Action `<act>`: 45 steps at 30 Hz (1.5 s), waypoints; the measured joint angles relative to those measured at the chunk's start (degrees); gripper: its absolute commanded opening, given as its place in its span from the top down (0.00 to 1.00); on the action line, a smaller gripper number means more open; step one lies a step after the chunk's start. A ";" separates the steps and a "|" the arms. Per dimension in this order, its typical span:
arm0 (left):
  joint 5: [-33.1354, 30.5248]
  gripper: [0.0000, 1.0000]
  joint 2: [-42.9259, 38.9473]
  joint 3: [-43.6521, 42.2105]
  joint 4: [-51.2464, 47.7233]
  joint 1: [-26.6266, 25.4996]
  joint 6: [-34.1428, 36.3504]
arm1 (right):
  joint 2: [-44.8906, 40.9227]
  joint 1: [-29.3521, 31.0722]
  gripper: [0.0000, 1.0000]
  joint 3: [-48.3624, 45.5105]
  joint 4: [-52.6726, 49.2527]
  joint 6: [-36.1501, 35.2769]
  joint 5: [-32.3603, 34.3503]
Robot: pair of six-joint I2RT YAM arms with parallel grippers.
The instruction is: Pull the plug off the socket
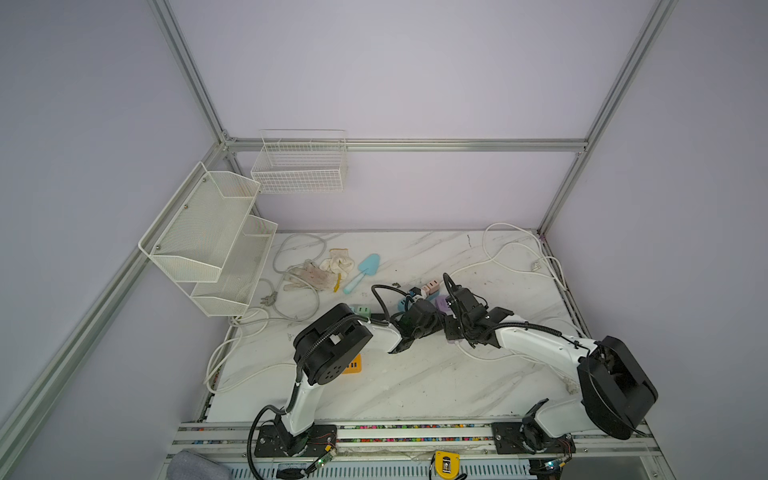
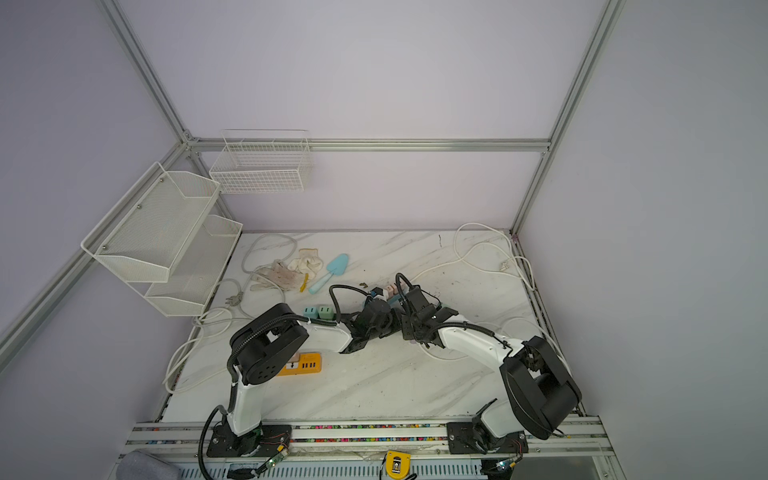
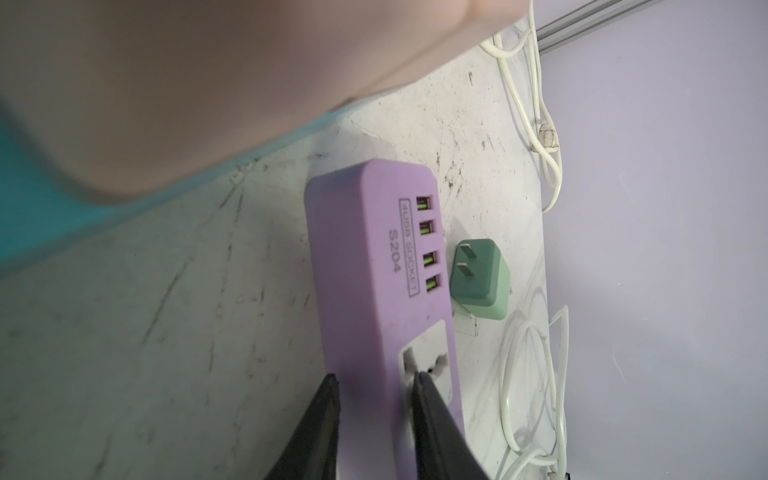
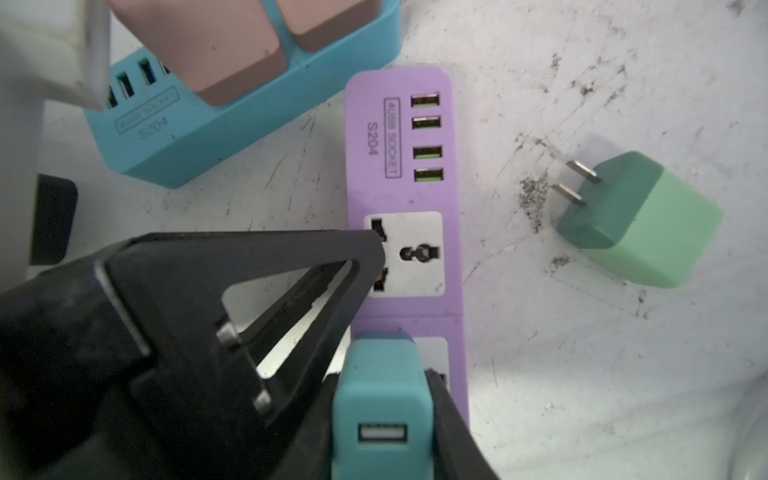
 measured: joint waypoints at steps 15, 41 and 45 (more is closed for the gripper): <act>-0.37 0.71 0.26 0.04 0.44 -0.04 -0.02 | 0.00 -0.22 0.91 0.02 -0.11 -0.46 -0.26; 2.45 0.76 1.03 -0.87 4.13 0.48 -0.07 | -0.76 -1.01 0.95 0.02 -1.20 -0.44 -0.68; 2.49 0.76 1.09 -0.87 4.13 0.48 -0.07 | -0.76 -1.29 0.95 0.02 -1.16 -1.18 -1.44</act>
